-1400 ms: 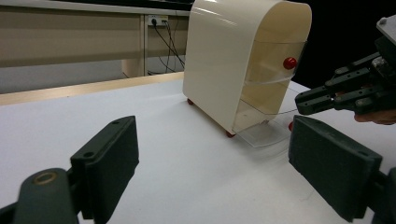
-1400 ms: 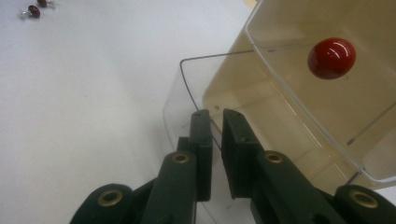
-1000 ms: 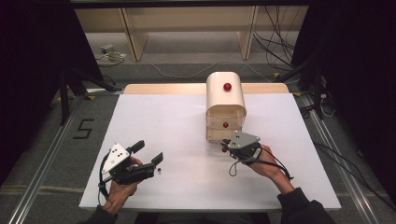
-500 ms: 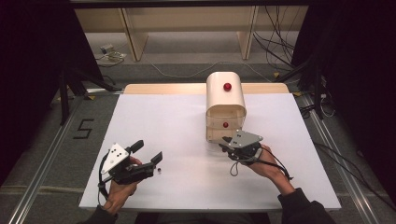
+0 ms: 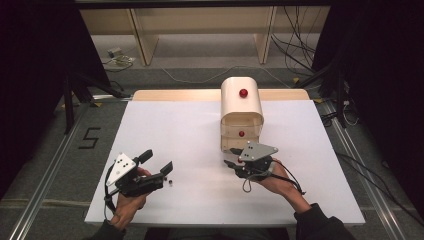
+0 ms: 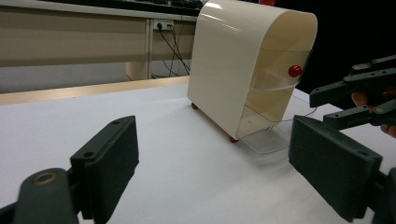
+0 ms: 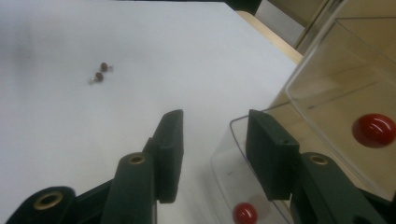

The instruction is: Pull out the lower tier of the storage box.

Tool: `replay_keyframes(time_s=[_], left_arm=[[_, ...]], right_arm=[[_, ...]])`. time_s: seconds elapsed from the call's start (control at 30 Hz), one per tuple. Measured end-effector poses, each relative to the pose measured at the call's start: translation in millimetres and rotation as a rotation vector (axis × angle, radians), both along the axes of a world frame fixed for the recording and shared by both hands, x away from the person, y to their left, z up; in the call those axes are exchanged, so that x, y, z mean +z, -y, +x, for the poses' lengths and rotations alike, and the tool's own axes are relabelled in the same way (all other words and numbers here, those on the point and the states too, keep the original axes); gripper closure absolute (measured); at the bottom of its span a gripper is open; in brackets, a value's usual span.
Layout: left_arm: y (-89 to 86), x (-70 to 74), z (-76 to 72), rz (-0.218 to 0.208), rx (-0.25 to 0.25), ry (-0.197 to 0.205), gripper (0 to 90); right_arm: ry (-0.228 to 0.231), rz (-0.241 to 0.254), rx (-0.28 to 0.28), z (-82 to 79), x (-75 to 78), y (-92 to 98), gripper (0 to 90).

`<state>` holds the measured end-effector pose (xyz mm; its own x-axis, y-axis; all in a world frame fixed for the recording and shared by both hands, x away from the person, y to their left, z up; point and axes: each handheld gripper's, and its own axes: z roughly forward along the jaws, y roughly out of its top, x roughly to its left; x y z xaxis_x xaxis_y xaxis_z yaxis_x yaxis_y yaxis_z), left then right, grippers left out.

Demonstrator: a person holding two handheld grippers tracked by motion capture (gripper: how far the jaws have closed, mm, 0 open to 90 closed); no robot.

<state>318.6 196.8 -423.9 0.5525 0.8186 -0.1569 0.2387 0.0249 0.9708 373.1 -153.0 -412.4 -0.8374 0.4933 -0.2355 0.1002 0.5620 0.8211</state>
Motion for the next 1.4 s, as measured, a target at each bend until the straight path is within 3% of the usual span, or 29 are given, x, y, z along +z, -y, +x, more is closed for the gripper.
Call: replay_keyframes(time_s=[0.27,0.7,0.93,1.4], left_arm=[[-0.1,-0.1,0.1,-0.001,0.001,-0.001,15.5],[-0.9,0.0,0.1,-0.003,0.007,-0.001,15.5],[-0.8,0.1,0.0,-0.004,0.01,0.002,15.5],[-1.3,0.4,0.0,-0.005,0.018,0.005,15.5]], right_arm=[[-0.031,0.051,0.017,-3.3,-0.2,-11.1,52.0],[-0.062,0.074,0.031,-7.0,-4.1,-23.3,48.3],[-0.093,0.111,0.035,-7.0,-6.3,-29.3,46.4],[-0.127,0.115,0.096,-7.1,-13.5,-48.3,41.6]])
